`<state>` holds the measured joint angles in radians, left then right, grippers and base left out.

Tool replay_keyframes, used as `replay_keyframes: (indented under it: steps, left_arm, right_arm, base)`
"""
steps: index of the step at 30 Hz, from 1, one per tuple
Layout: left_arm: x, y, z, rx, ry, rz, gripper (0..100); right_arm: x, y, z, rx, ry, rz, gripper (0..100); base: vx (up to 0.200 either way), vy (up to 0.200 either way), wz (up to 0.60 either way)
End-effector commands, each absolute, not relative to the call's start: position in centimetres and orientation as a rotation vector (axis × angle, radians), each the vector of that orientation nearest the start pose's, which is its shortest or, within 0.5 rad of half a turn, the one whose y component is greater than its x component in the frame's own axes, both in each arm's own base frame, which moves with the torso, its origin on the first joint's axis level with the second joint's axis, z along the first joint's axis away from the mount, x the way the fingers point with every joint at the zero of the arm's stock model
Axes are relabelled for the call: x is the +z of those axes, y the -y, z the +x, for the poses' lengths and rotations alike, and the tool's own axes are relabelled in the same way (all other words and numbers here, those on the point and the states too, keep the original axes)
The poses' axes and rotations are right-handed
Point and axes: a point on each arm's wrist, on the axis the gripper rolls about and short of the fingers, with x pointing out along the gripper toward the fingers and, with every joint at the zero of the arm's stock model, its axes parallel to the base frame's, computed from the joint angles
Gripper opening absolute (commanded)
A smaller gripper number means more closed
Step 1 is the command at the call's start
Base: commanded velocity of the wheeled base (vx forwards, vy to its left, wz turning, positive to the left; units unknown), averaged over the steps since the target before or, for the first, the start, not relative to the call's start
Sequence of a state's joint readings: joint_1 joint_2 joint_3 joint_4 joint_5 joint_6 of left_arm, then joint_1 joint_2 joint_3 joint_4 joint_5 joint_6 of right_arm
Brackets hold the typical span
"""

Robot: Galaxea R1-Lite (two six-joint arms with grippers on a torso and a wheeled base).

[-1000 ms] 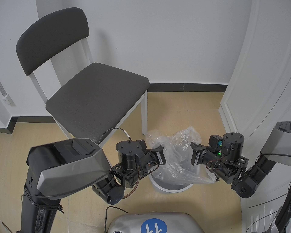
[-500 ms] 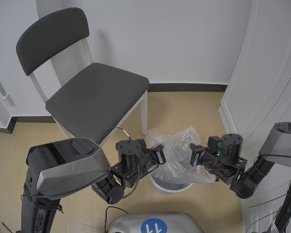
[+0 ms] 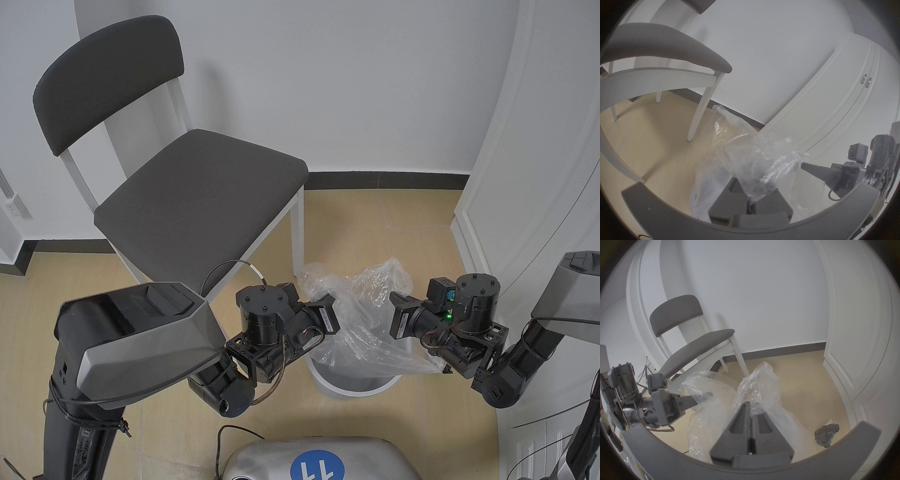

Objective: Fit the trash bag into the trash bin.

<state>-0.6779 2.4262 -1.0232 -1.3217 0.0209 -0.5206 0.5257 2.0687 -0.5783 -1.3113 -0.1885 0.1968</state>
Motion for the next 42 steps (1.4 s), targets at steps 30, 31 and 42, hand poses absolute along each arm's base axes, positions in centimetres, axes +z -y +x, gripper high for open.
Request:
replay_keyframes:
  steps: [30, 31, 42]
  left_arm:
    - [1.2, 26.9, 33.7, -0.602, -0.300, -0.482, 0]
    - [1.2, 26.9, 33.7, -0.602, -0.301, -0.480, 0]
    - [1.5, 26.4, 33.7, -0.611, -0.308, -0.478, 0]
  right_arm:
    - [7.6, -15.5, 28.4, 0.307, -0.278, 0.105, 0]
    - [7.6, -15.5, 28.4, 0.307, -0.279, 0.104, 0]
    - [7.5, -15.1, 28.3, 0.297, -0.296, 0.096, 0]
  base:
    - [0.000, 0.000, 0.00]
    - [0.000, 0.000, 0.00]
    - [0.000, 0.000, 0.00]
